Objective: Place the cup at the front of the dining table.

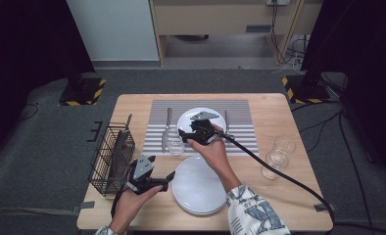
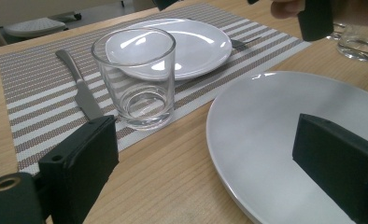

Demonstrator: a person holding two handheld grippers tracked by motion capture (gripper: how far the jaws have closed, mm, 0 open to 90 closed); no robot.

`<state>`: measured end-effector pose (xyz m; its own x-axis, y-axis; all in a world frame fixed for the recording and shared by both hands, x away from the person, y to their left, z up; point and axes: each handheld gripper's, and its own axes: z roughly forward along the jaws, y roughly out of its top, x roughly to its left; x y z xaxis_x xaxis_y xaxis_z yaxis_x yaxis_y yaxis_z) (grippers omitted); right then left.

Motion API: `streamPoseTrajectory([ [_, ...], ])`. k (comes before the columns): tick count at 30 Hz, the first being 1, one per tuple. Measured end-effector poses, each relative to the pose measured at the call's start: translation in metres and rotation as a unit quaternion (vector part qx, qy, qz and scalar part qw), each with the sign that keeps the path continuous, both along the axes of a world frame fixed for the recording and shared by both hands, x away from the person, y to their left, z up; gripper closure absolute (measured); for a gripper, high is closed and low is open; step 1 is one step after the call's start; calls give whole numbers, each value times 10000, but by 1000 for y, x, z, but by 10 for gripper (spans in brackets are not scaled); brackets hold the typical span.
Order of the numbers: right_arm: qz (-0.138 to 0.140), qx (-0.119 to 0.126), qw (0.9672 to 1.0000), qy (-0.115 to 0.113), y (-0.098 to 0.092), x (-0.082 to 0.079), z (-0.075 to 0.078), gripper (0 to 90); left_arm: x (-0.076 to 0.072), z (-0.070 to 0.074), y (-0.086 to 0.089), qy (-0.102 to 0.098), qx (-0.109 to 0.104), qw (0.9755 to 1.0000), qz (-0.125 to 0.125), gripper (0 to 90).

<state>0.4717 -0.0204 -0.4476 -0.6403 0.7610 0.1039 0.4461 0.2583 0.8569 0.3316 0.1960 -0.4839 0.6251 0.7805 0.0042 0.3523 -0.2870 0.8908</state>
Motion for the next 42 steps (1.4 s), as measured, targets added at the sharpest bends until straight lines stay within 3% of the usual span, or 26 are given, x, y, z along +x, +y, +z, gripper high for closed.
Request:
streamPoseTrajectory([
  [8,-230,-50,9993,-288,-17,-7,13,191,0,-1,0,5,24,10000,4,62],
  [15,-426,-65,9978,-504,-32,-11,21,140,0,-1,0,6,26,10000,-9,62],
  [32,-658,-56,9922,-1057,-68,-42,39,85,0,-4,-4,46,118,9999,-30,62],
  [42,-585,-312,9897,-1265,-83,-58,46,51,0,-5,-5,33,186,9998,-51,62],
])
